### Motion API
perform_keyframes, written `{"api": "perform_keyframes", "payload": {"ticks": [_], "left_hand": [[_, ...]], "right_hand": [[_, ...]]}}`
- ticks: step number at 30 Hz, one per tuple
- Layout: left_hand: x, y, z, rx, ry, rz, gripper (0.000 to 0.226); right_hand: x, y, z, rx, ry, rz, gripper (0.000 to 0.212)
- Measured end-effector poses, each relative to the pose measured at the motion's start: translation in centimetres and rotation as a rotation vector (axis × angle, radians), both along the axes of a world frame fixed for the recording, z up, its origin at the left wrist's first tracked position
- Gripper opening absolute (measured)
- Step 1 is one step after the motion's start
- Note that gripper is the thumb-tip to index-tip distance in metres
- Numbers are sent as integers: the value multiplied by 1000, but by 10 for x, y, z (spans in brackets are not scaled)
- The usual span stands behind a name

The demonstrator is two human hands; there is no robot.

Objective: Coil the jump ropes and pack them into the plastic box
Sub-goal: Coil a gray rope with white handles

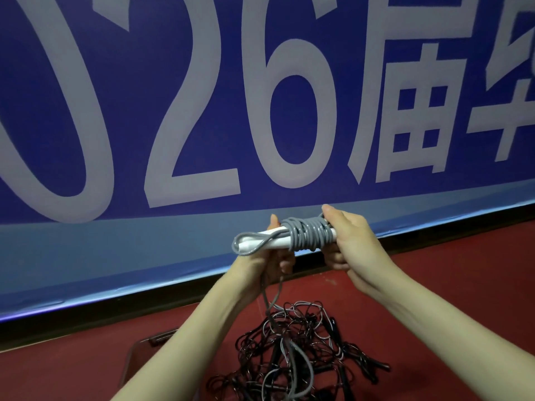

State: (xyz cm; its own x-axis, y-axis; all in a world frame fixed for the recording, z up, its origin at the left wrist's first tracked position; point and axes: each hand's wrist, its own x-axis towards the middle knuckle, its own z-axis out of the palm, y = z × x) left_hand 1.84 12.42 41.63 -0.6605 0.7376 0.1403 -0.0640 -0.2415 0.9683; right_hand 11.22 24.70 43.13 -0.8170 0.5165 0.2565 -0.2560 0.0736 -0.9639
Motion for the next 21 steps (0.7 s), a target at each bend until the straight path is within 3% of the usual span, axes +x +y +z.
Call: {"api": "perform_keyframes", "payload": {"ticks": [4, 9, 13, 17, 21], "left_hand": [[14, 11, -8, -1, -125, -72, 32], [29, 26, -15, -12, -28, 16, 26], [36, 29, -23, -187, 298, 129, 27], [41, 24, -31, -514, 820, 201, 23], [46, 18, -25, -707, 1106, 245, 19]], "right_hand": [[-8, 11, 0, -101, 77, -98, 30], [-16, 33, -7, -53, 117, -264, 21], [-20, 40, -13, 3, 133, -380, 30], [-19, 44, -18, 92, 110, -479, 38], [-17, 53, -20, 381, 111, -603, 49]]}}
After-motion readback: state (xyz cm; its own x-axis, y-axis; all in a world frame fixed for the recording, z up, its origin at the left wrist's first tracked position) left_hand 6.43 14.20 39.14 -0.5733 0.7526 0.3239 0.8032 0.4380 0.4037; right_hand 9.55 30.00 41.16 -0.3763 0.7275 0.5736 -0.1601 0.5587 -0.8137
